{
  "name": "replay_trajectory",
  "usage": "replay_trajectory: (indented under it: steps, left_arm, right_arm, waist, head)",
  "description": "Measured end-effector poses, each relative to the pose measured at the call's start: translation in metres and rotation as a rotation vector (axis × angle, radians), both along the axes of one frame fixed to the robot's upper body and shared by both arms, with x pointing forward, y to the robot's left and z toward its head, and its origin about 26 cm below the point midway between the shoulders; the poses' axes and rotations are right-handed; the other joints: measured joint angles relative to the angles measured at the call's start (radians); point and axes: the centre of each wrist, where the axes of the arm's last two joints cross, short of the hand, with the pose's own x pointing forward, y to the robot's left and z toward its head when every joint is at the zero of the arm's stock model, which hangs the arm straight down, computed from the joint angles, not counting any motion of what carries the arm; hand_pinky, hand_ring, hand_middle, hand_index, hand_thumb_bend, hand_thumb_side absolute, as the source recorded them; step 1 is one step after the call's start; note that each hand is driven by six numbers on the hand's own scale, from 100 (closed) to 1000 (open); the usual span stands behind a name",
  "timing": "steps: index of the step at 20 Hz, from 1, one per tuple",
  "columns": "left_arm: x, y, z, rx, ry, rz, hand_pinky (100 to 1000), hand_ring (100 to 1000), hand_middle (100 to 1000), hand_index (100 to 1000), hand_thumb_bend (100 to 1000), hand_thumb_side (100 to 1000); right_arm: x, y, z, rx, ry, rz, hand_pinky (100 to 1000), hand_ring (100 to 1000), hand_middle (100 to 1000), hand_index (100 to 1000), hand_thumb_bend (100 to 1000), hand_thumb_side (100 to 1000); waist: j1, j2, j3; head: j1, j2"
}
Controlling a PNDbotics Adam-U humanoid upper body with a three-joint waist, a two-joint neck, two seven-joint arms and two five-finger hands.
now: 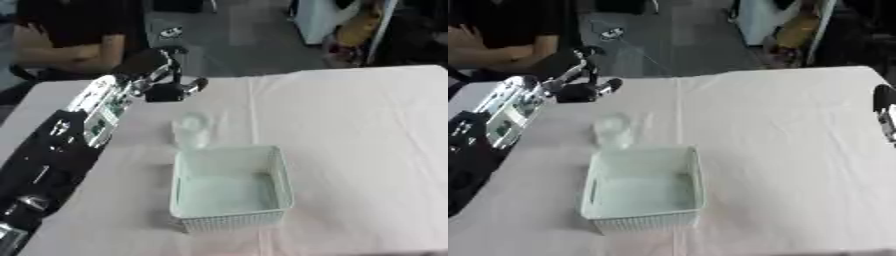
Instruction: Pick up objects on the table and place them in the box.
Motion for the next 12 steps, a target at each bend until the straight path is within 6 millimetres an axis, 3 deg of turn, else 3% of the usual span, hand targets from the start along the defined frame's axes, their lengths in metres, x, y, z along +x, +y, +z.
replay_trajectory:
  steps: [12]
  left_arm:
    - [-0.006,-0.007,-0.022,-0.053,0.052,-0.019,1000,986,931,385,929,1000]
  right_arm:
    - [0.0,0.0,0.001,0.002,-0.004,0.003,892,916,906,939,100,648]
  waist:
    - [-0.001,0.001,-0.001]
  head:
    - [0.0,0.0]
